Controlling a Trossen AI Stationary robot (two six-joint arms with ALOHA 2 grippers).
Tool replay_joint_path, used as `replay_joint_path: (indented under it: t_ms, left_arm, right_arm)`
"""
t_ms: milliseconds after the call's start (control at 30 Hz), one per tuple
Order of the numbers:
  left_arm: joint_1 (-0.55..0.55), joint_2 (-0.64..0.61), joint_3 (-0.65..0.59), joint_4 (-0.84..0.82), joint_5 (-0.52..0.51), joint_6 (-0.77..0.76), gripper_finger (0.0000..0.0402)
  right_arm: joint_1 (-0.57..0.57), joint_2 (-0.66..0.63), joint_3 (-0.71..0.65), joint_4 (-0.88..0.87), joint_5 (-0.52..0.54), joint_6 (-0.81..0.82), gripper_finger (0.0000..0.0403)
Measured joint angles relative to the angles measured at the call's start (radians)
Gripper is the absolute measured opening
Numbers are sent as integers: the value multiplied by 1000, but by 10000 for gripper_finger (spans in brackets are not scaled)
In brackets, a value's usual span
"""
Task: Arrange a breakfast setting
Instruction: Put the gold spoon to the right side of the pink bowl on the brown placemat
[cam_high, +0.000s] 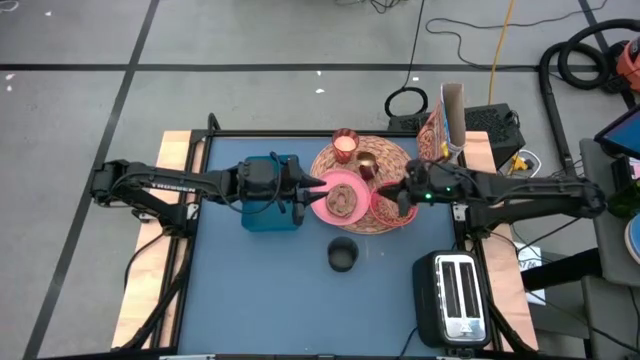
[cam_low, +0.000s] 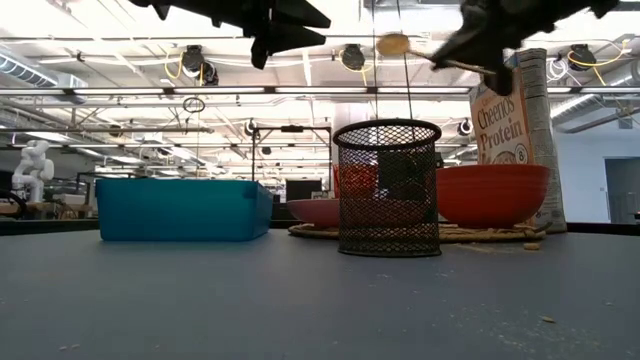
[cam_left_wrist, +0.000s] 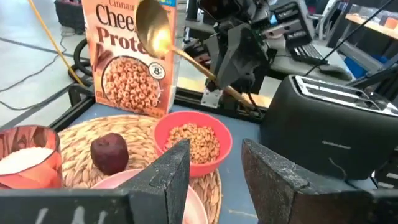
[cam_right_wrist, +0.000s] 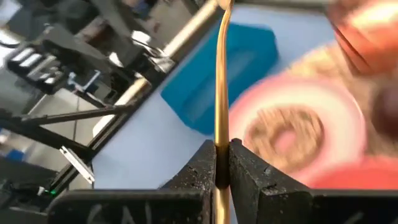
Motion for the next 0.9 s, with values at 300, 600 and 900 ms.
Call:
replay_joint_path:
  t_ms: [300,600,900]
  left_arm:
    - [0,0,0,-9,-2,10,150]
    - [0,0,0,-16,-2,11,150]
    - [0,0,0,-17,-2,27,150]
  right_arm:
    - [0,-154,0,-380,29,274,19]
    - [0,-260,0,-650,33,406,18]
    - [0,-271,0,-875,117,520,18]
